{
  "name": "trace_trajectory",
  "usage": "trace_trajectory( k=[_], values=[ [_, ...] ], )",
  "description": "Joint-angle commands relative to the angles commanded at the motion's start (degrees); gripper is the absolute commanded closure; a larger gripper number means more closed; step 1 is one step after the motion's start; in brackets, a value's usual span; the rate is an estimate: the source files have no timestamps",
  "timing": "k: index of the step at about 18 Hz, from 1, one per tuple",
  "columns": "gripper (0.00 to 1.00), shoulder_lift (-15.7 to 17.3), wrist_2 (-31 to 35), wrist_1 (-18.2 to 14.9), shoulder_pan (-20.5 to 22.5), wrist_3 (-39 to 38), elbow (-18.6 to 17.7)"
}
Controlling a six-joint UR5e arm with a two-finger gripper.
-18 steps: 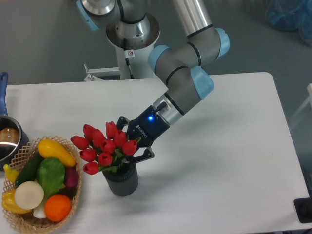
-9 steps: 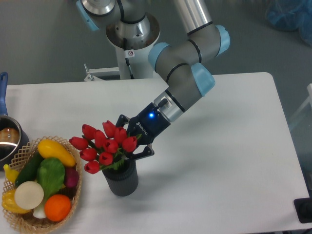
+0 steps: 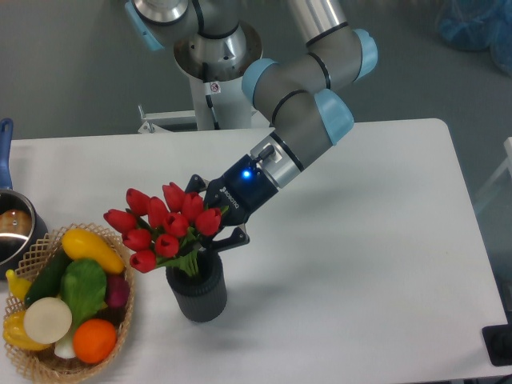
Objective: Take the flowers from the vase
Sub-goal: 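Lift the gripped tulips up out of the black vase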
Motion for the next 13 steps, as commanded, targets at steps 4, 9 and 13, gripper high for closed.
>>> trace_trajectory(
  k=[4,9,13],
  values=[
    [0.65,1.7,-0.4,0.0,0.0,-3.5,-0.1],
    [0.65,3.2,-2.7,-0.1,0.8,-4.9,0.0],
    [0.65,3.6,-3.2,0.0,1.1,-5.2,0.2]
  ],
)
